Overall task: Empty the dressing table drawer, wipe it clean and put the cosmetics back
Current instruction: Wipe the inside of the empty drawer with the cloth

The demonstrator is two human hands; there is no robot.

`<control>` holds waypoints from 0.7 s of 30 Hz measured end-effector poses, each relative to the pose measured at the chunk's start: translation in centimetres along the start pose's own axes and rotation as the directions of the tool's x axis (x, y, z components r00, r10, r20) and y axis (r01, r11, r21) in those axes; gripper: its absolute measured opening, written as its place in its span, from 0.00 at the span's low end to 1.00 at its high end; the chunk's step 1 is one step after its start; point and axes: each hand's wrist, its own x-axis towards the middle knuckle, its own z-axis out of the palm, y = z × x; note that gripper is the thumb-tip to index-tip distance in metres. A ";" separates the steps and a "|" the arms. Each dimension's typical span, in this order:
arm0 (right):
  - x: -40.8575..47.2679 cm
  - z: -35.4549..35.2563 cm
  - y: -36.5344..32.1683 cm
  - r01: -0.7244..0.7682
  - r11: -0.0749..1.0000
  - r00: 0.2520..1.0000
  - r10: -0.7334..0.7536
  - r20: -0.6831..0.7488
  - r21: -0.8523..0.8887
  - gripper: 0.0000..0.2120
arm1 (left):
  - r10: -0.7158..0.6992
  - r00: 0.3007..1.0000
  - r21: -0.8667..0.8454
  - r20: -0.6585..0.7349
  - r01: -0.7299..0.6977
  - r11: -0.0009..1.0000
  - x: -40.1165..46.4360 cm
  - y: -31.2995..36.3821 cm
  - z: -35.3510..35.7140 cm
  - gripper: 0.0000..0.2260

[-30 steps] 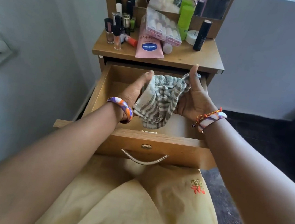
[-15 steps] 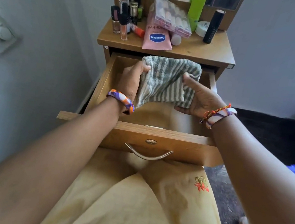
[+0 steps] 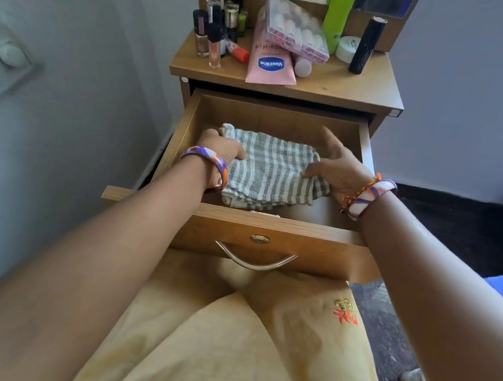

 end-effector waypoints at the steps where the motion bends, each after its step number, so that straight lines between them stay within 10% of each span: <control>1: -0.1 0.2 0.0 0.051 0.998 0.998 -0.050 0.023 -0.040 0.44 | 0.067 0.997 0.047 -0.041 -0.066 0.997 0.2 0.0 0.2 0.30; 7: -1.3 1.0 -0.4 0.098 0.972 0.995 -0.100 -0.002 -0.214 0.20 | 0.223 0.965 0.382 0.139 -0.260 0.887 -1.0 0.1 0.8 0.27; 15: -1.8 1.5 -0.8 0.129 0.928 0.991 -0.112 0.070 -0.349 0.29 | 0.137 0.983 0.611 0.123 -0.184 0.770 0.3 -0.5 1.3 0.08; 18: -2.1 2.1 -1.0 0.243 0.913 0.970 -0.218 0.110 -0.329 0.39 | 0.101 0.981 0.476 0.164 -0.169 0.863 0.0 -0.1 1.9 0.06; 21: -2.4 2.9 -1.5 0.280 0.958 0.943 -0.262 0.204 -0.064 0.42 | 0.043 0.969 -0.043 0.245 -0.033 0.999 -0.8 0.8 2.1 0.16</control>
